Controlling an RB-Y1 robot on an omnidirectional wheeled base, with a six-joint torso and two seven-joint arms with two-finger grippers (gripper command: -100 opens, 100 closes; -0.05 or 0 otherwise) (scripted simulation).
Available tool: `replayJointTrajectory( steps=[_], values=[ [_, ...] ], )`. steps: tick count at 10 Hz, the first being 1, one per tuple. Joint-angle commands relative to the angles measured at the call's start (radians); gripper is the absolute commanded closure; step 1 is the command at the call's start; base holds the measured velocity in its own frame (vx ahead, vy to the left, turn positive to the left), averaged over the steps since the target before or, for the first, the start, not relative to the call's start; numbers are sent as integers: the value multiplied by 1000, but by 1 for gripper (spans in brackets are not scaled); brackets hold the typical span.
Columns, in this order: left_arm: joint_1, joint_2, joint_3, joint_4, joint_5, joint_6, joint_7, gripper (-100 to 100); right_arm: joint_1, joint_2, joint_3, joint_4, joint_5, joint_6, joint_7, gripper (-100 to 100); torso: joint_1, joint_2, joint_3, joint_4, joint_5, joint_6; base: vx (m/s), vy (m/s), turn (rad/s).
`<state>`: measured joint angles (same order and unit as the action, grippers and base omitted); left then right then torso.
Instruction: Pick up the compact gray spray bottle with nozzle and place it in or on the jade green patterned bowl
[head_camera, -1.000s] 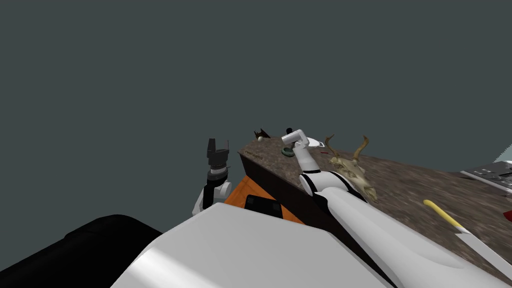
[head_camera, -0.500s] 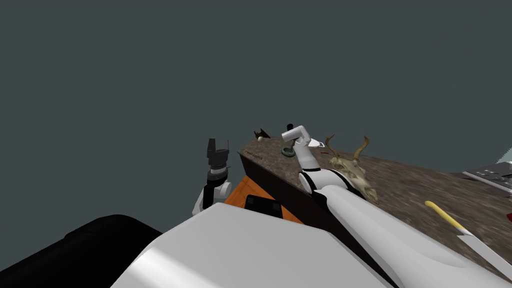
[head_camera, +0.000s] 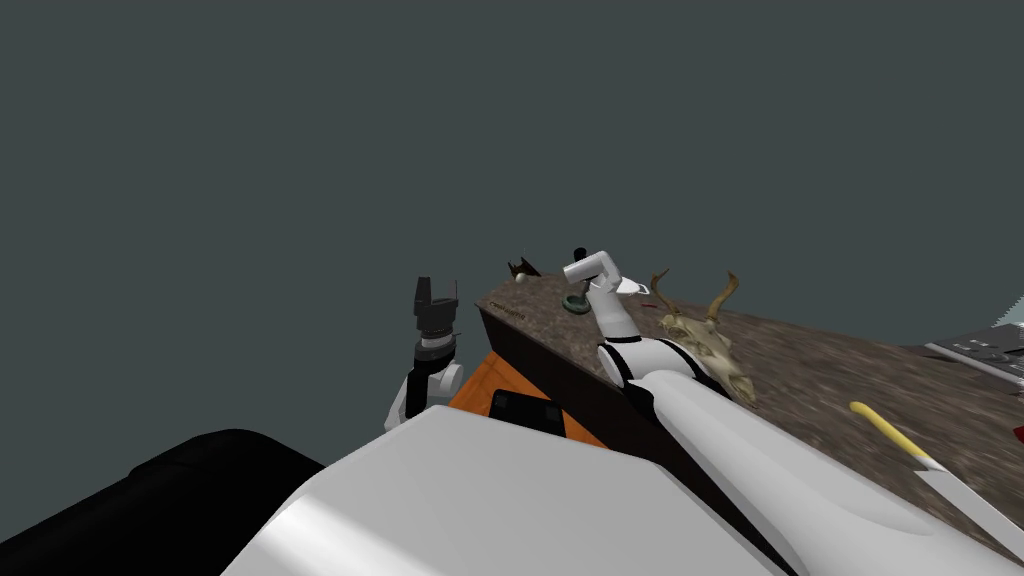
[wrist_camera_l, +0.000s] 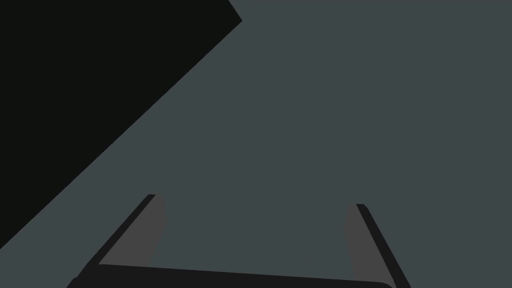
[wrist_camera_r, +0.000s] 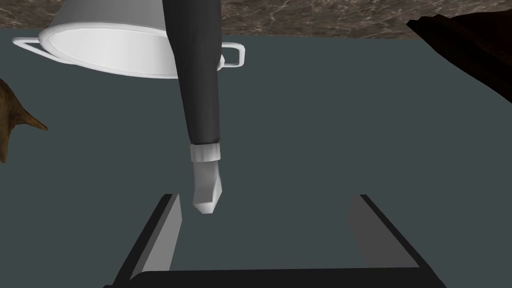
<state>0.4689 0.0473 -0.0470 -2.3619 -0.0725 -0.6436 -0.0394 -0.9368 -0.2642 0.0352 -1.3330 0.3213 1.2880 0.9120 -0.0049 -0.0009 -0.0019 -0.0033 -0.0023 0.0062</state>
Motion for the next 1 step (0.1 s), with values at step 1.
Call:
replayJointTrajectory(
  steps=[1],
  values=[
    [0, 0, 0, 0, 0, 0, 0, 0, 0, 0, 0, 0, 0, 0, 0, 0, 0, 0, 0, 0, 0, 0, 0, 0, 0]
  ],
)
